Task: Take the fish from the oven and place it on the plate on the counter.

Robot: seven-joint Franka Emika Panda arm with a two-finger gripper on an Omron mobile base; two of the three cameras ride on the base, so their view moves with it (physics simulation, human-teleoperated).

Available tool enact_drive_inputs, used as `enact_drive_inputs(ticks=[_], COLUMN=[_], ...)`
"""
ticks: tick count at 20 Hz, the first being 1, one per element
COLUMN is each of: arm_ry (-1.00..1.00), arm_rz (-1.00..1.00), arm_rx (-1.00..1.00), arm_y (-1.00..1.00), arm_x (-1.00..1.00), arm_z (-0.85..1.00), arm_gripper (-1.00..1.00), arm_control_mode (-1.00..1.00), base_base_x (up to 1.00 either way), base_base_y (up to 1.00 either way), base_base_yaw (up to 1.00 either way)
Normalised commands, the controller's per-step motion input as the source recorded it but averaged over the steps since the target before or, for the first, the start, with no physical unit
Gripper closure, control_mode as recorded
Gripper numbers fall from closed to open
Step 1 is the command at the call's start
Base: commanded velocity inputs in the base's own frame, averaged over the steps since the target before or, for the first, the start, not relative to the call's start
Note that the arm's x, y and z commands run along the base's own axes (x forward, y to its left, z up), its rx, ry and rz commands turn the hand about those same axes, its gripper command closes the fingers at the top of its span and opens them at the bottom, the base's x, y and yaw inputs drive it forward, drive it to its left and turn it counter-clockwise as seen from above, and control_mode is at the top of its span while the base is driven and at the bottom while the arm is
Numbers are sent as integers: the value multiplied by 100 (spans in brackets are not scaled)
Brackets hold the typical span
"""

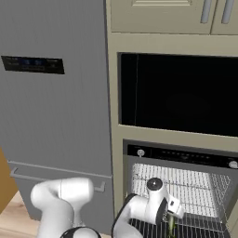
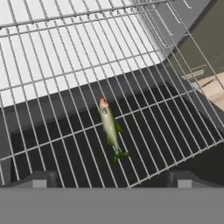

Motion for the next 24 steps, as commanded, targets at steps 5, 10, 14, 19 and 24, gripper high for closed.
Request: enact_drive_inputs(ticks=[5,10,14,19,24], arm_ry=[22,30,12,11,7], arm_rz=[4,19,21,12,0], arm_rx=[0,4,12,16,10], arm_y=[-11,-9,-42,-59,-1], arm_x=[20,46,13,0,0], arm_z=[-55,-73,-45,-33,-32], arm_gripper=[-100,-100,-100,-100,-100], arm_control_mode=[-100,-100,-100,-100,-100], base_base_x=[0,0,0,0,0], base_base_y=[0,0,0,0,0], base_base_yaw=[0,0,0,0,0])
